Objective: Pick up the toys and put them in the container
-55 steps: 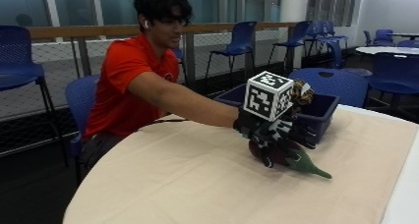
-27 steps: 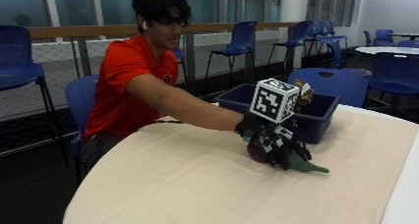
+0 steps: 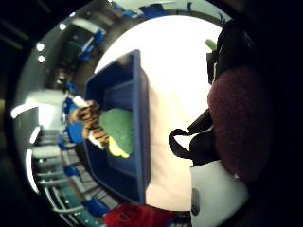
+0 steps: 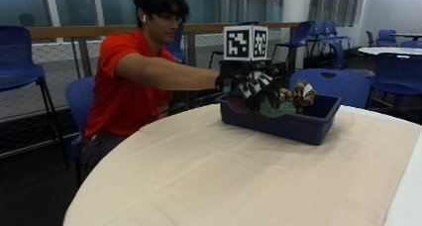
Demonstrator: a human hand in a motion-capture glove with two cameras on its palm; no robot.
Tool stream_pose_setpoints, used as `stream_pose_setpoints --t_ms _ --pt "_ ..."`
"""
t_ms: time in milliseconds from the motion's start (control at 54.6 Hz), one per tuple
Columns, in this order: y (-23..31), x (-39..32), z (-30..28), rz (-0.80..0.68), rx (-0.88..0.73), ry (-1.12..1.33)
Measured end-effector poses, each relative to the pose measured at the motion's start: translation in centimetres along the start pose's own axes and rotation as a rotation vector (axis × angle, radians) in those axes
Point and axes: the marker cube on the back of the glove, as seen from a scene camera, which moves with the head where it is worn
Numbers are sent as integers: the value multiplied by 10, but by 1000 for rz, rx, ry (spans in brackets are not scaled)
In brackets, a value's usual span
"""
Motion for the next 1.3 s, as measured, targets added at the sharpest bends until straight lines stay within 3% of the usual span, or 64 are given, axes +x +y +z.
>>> stream_pose_setpoints --t_ms 311,366,550,660,751,824,916,1301 --pt "53 -133 -71 -245 107 -106" --pt "60 -152 -73 -346 109 -117" --pt "69 -170 -55 -545 -51 -39" --pt "70 -170 -49 -339 -146 -79" --pt "74 -141 -45 -430 -109 -50" --pt "83 -129 -44 -313 -136 -157" --pt "91 -93 -28 -232 -148 -119" --pt "167 27 46 -128 -104 -131"
